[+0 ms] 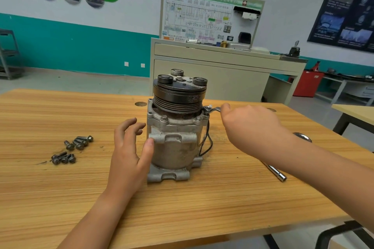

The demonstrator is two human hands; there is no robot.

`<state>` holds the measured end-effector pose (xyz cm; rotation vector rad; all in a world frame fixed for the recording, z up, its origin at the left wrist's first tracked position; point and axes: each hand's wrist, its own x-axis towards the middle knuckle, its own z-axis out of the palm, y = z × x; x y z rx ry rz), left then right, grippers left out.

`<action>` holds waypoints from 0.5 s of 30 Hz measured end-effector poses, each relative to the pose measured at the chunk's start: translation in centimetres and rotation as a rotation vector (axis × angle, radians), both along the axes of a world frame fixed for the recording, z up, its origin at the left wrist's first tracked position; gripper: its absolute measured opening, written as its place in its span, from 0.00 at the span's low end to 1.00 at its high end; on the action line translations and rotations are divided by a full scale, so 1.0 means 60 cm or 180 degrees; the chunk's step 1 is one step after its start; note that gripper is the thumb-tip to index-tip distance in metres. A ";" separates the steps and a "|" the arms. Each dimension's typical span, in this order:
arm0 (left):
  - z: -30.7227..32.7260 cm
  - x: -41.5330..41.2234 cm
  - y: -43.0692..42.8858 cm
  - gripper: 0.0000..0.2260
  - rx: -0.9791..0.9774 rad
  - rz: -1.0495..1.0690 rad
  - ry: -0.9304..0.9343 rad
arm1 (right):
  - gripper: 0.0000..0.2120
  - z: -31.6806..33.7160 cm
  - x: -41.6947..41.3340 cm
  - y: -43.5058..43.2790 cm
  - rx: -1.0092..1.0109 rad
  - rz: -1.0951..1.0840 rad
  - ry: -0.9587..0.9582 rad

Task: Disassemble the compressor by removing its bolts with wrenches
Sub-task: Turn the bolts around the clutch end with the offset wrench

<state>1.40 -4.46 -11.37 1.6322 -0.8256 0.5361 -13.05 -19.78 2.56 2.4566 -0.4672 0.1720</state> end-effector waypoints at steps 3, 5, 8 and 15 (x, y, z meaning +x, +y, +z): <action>0.001 0.000 0.000 0.24 0.0000 -0.0005 0.0008 | 0.23 0.002 0.001 -0.003 0.0015 0.0015 0.0101; 0.000 0.001 -0.001 0.24 0.0005 -0.0016 0.0023 | 0.24 0.006 0.004 -0.002 -0.0050 0.0079 0.0147; 0.000 0.002 -0.002 0.24 -0.0023 -0.0021 0.0034 | 0.22 0.010 0.004 -0.001 -0.0167 0.0096 0.0195; -0.001 0.002 -0.003 0.23 -0.0055 -0.0049 0.0057 | 0.08 0.023 0.011 -0.015 0.0105 0.0012 0.0173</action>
